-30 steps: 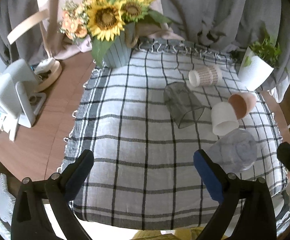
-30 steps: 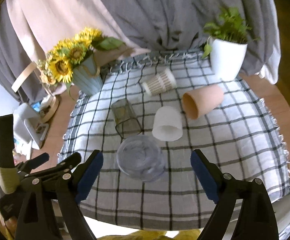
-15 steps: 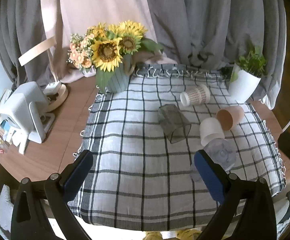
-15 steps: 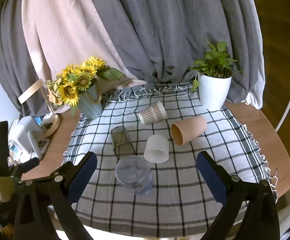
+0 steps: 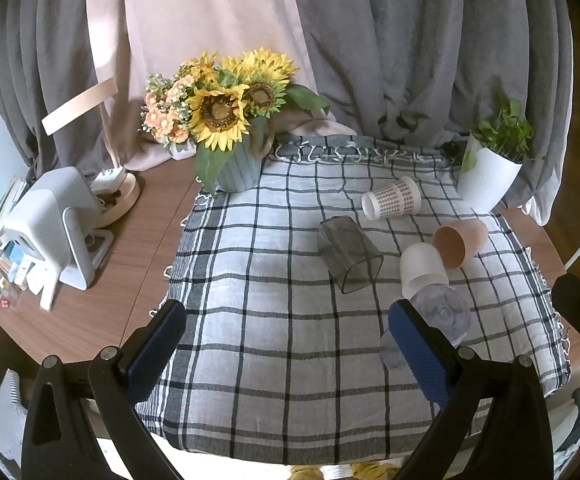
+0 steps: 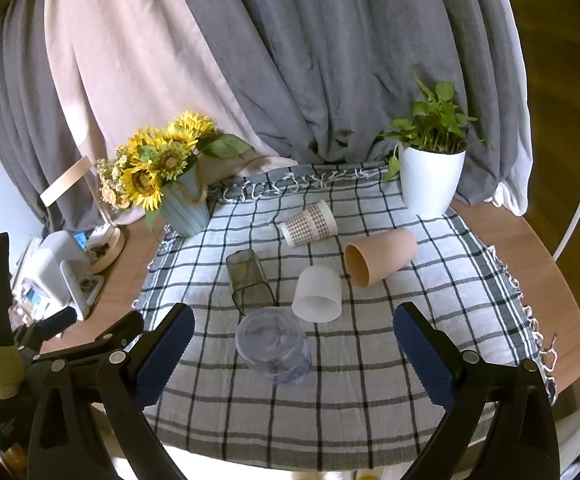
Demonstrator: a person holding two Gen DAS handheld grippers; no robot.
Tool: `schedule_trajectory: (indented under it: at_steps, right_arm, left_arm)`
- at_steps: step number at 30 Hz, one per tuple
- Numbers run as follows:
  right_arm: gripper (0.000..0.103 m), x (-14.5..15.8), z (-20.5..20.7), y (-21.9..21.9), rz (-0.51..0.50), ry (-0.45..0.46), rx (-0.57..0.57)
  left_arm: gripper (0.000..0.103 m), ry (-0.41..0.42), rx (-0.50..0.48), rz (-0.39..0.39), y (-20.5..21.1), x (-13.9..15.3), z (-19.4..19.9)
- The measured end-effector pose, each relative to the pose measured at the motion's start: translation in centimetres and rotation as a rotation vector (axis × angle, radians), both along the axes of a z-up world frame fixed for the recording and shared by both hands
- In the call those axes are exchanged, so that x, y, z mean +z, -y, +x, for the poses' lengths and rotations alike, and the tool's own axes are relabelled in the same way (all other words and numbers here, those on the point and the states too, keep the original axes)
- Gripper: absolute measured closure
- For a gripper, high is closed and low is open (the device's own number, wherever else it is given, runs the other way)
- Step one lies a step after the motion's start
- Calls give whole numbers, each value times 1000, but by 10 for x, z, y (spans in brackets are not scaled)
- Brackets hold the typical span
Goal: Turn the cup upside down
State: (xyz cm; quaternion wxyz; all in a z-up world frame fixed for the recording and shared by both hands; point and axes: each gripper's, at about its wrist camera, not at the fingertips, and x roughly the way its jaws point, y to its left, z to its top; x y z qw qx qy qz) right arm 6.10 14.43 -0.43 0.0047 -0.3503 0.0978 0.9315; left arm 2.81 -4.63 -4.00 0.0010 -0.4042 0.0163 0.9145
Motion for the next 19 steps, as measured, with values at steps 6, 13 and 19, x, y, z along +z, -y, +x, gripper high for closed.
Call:
schedule_trajectory:
  at_steps: [6,13,19]
  right_arm:
    - [3,1,0,1,2,3,4]
    - [3,1,-1,1,1,7,5]
    - [3,1,-2,1,0,10,6]
  left_arm:
    - [0,1,-1,2,0,0,-1]
    - [0,6,-5,0,1,-1,-4]
    - [0,9,-9,2,2,-2,-6]
